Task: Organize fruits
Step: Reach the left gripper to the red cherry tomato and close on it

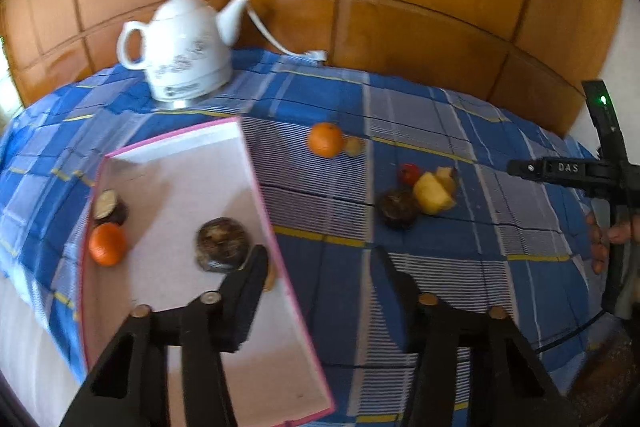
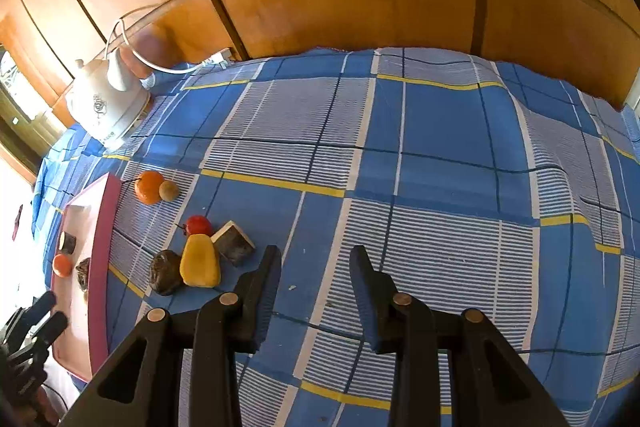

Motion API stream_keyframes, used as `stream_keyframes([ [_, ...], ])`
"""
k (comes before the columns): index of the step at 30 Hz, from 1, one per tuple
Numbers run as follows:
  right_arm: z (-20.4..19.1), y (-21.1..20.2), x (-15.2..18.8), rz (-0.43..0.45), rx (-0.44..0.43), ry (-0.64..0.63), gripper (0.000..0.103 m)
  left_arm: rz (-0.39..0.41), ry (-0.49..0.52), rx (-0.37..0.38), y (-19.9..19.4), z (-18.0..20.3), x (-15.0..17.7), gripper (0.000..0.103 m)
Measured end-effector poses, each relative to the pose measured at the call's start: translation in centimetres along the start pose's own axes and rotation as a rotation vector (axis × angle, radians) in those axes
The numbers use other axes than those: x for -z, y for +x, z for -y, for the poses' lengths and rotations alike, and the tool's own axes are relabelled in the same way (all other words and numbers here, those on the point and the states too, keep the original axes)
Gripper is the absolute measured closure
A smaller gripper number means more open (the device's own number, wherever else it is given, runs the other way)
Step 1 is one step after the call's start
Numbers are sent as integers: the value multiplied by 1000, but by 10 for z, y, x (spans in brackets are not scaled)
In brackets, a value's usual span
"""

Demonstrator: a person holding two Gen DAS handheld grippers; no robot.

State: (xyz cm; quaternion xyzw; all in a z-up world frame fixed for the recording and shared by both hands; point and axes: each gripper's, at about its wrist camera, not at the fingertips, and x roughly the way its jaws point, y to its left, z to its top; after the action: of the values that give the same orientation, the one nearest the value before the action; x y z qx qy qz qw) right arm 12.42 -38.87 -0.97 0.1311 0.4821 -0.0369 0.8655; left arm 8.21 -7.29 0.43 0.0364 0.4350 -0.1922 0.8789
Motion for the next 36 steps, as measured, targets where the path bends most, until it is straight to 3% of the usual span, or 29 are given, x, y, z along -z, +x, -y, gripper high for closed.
stream_keyframes([
  [5, -2, -4, -1, 10, -16, -1, 67, -45, -1, 70, 18, 11, -14, 69],
  [12, -3, -7, -3, 14, -36, 13, 67, -114, 7, 159, 52, 30, -44, 70],
  [21, -6, -10, -4, 11, -60, 17, 67, -188, 39, 195, 104, 57, -76, 74],
  [31, -10, -10, -4, 1, -84, 16, 67, -241, 50, 235, 149, 78, -87, 76],
  [36, -10, -10, -4, -4, -87, 16, 67, -268, 15, 272, 164, 81, -91, 71],
])
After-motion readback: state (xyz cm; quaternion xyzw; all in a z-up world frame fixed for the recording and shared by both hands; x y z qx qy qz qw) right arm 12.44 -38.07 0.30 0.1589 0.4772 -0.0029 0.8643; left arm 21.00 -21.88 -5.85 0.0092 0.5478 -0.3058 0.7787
